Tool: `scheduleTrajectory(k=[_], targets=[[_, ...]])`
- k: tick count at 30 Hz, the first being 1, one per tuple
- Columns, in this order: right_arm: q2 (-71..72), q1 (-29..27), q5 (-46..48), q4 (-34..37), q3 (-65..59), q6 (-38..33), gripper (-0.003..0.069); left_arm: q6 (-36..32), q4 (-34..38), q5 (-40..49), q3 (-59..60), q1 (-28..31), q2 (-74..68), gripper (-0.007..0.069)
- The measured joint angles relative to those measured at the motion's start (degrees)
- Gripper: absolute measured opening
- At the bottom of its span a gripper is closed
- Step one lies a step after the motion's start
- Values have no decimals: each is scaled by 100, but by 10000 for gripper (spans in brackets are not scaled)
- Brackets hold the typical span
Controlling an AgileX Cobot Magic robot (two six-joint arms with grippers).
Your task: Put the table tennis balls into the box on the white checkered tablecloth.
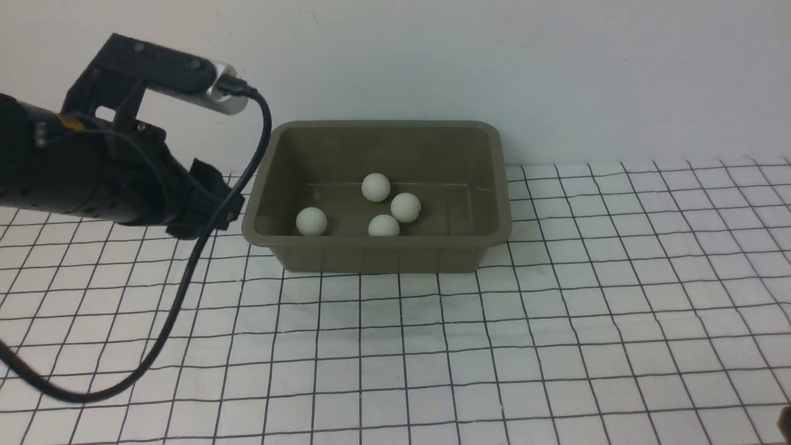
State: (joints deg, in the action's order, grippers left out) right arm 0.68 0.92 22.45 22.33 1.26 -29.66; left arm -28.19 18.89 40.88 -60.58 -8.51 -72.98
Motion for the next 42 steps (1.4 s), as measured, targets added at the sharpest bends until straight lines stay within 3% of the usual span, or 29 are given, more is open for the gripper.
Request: scheduleTrajectory(k=[5, 11, 16, 20, 25, 33, 42], targets=[[0, 0, 0, 0, 0, 0, 514, 247, -315, 749, 0, 104, 1224, 395], [0, 0, 0, 0, 0, 0, 514, 291, -329, 1055, 92, 205, 2516, 395], [0, 0, 0, 0, 0, 0, 514, 290, -192, 1141, 761, 1129, 4187, 395], [0, 0, 0, 0, 0, 0, 514, 290, 4, 444, 1936, 1995, 5083, 395], [0, 0, 0, 0, 0, 0, 514, 469, 30, -850, 3539, 2406, 5738, 395], [0, 0, 0, 0, 0, 0, 514, 759, -281, -1901, 5223, 2448, 6590, 395], [0, 0, 0, 0, 0, 0, 514, 844, -312, -1665, 5832, 2253, 7310, 395]])
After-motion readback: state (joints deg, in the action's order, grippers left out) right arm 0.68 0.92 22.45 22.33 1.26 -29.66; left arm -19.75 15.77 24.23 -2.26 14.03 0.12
